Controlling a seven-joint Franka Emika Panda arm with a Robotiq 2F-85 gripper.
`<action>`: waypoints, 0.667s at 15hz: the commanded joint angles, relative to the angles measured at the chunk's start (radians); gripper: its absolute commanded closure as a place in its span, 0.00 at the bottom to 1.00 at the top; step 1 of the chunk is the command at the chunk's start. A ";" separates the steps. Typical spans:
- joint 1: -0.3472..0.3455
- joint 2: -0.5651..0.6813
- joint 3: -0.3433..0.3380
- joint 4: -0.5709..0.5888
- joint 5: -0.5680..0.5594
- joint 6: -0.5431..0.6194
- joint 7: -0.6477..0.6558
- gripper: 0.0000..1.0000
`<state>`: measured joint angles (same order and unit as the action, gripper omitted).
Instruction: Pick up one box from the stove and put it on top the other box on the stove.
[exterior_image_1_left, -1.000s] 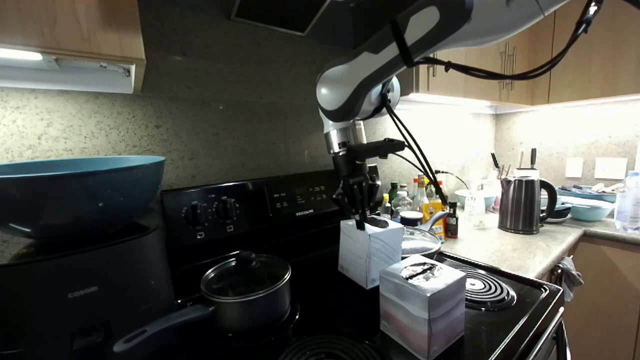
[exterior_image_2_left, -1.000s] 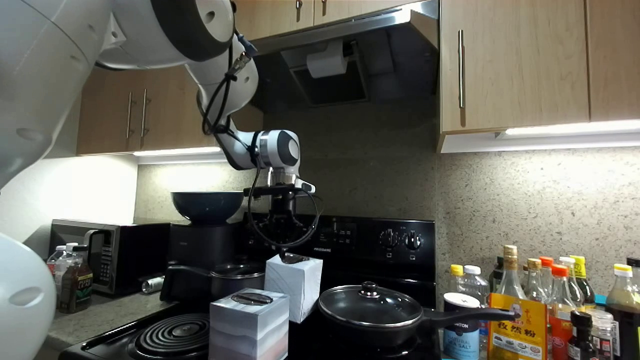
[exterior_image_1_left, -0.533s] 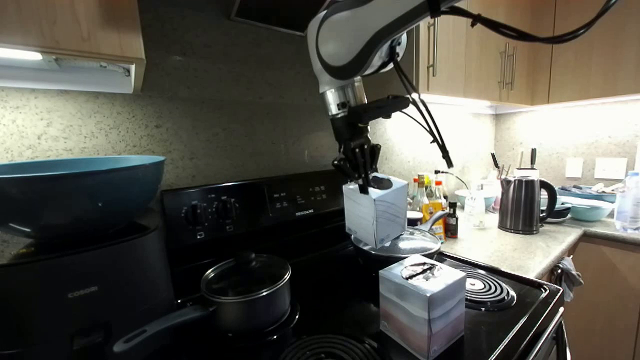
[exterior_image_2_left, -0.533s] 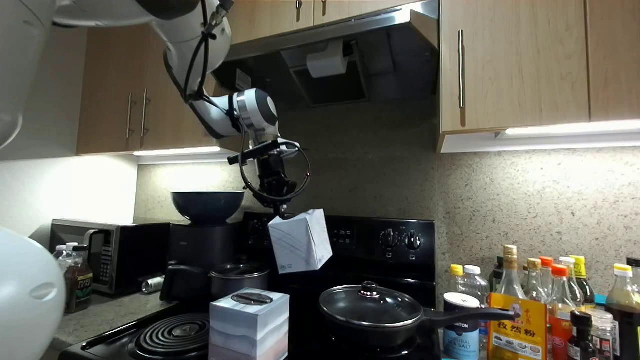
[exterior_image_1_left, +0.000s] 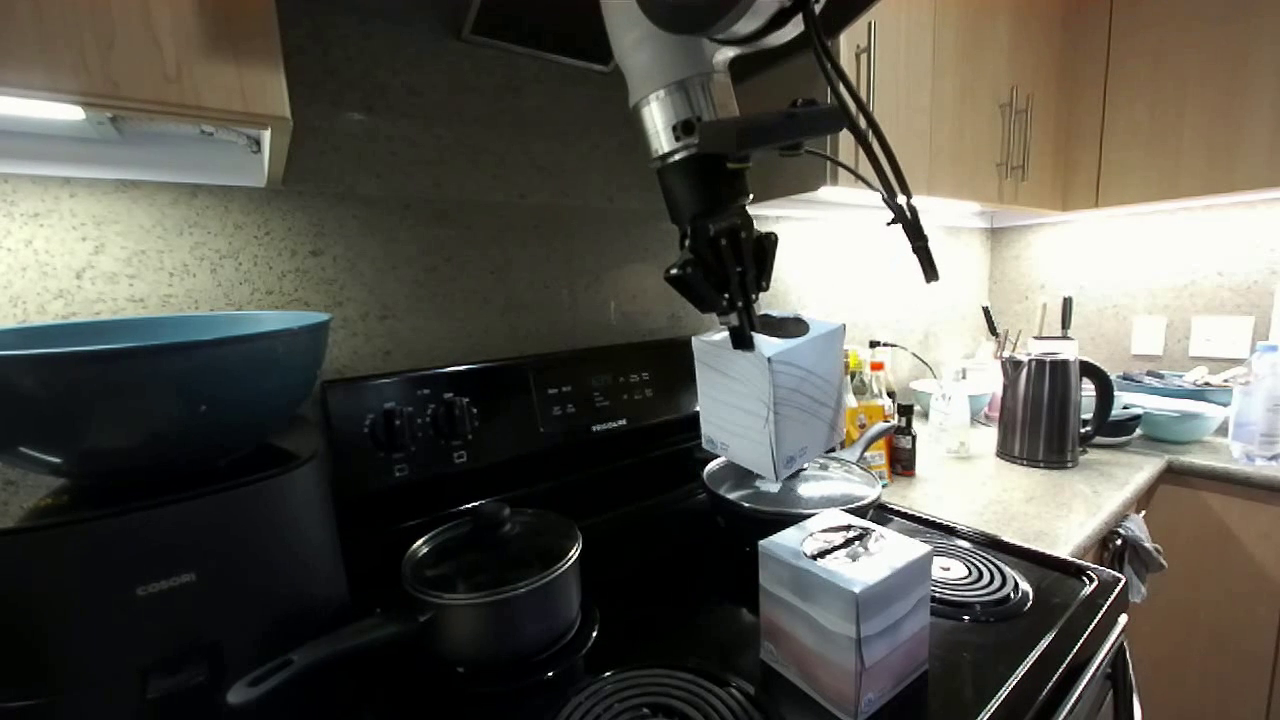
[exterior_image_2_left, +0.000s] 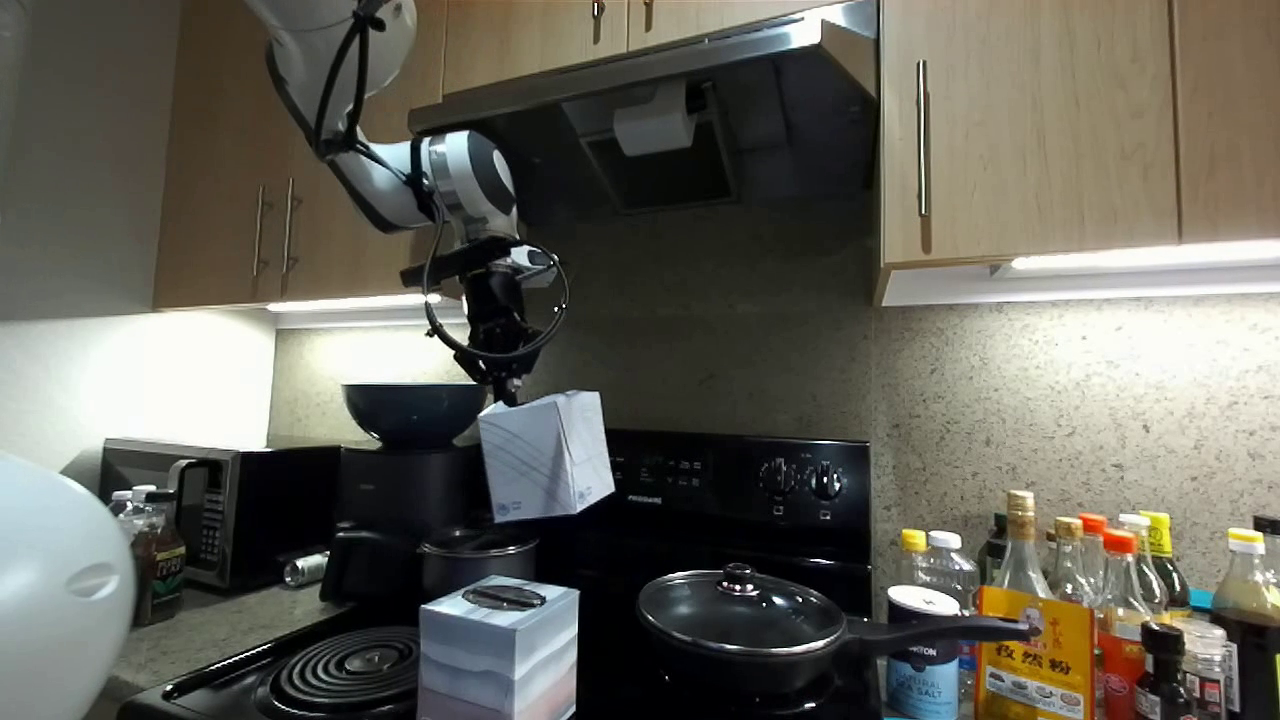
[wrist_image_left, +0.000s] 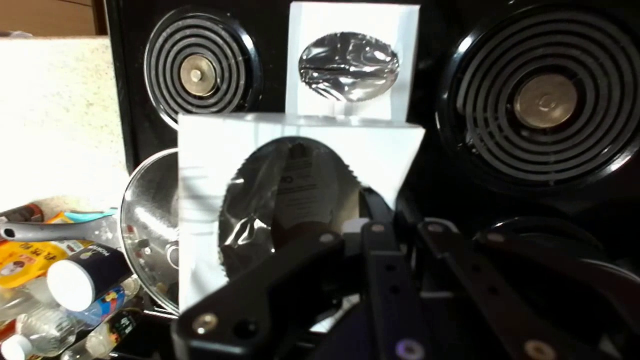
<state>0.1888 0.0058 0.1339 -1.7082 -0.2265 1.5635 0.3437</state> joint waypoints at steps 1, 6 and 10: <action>0.002 -0.098 0.029 -0.109 0.060 0.020 0.045 0.91; -0.008 -0.068 0.042 -0.071 0.041 -0.001 0.024 0.91; -0.008 -0.096 0.037 -0.138 0.092 0.058 -0.008 0.92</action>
<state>0.1896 -0.0615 0.1663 -1.7882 -0.1808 1.5689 0.3646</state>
